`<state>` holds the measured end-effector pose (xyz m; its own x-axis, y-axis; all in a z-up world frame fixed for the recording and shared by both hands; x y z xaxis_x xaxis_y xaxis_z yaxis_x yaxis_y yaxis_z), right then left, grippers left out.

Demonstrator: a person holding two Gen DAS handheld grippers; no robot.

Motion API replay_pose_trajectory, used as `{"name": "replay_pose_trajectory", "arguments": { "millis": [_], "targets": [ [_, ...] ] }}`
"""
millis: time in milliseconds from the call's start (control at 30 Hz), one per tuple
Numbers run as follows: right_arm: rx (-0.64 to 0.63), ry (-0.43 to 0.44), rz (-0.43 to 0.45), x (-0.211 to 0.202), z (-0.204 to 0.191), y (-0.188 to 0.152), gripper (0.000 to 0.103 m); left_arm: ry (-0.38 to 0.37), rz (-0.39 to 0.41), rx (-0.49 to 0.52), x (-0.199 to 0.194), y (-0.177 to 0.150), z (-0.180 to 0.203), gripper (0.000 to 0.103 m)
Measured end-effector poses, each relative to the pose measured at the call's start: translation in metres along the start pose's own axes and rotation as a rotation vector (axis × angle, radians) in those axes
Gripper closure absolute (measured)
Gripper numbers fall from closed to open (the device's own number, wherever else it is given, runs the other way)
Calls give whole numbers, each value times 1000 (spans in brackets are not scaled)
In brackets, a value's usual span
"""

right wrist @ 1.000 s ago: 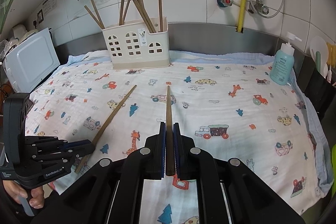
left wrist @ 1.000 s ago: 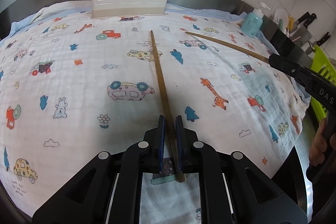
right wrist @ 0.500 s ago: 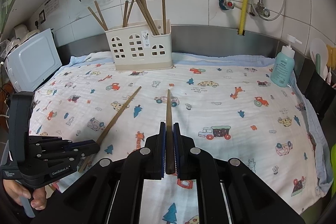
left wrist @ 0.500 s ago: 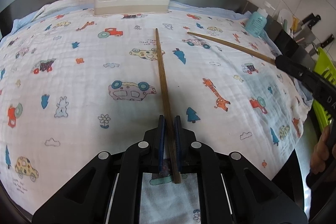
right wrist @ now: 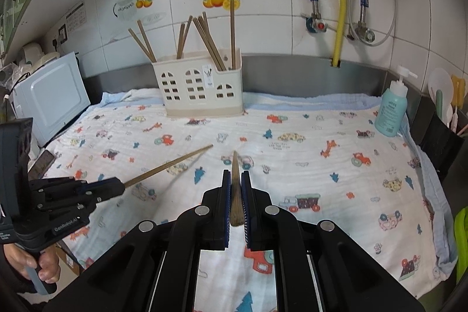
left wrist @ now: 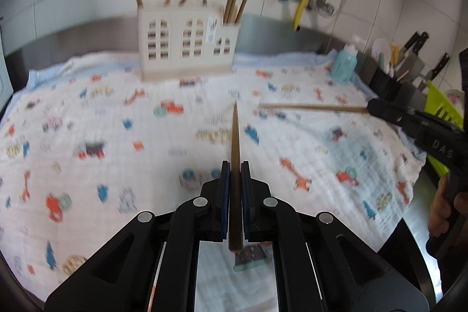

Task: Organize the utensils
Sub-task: 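Carry both chopsticks over the cream holder and lower them inside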

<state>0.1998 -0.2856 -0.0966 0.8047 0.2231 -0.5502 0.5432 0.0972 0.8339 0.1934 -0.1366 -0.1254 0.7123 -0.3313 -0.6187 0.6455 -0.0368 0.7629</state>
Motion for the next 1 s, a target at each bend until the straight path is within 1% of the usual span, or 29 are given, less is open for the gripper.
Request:
{"name": "replay_pose_trajectory", "arguments": {
  "millis": [100, 233, 333, 400, 600, 800, 1000],
  "targets": [
    [-2, 8, 18, -2, -5, 11, 96, -5, 46, 16, -10, 17, -2, 97],
    [-12, 18, 37, -3, -12, 26, 96, -21, 82, 21, -16, 33, -6, 97],
    [-20, 26, 46, -3, -18, 39, 96, -35, 107, 46, -21, 46, -6, 97],
    [-31, 26, 51, -2, -21, 47, 96, -57, 107, 47, -23, 54, -7, 97],
    [-50, 33, 59, 0, -25, 81, 96, -87, 117, 76, -27, 80, -10, 97],
    [-86, 28, 80, -3, -32, 122, 96, -82, 115, 112, -26, 101, -15, 97],
    [-132, 13, 105, -2, -40, 166, 96, -77, 110, 107, -25, 120, -29, 97]
  ]
}}
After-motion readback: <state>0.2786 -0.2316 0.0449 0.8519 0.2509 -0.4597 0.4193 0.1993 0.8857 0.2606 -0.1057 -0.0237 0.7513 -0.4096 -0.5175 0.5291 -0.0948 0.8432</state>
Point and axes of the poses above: each gripper's, at about its wrist camera, not at the fingertips, and x roughly the way its jaws point, z to its right, y to its top, the point moved 10 cm from there along x, roughly the way its jaws point, and after that the axes turned 2 degrees about -y, right-handed, at the moved point
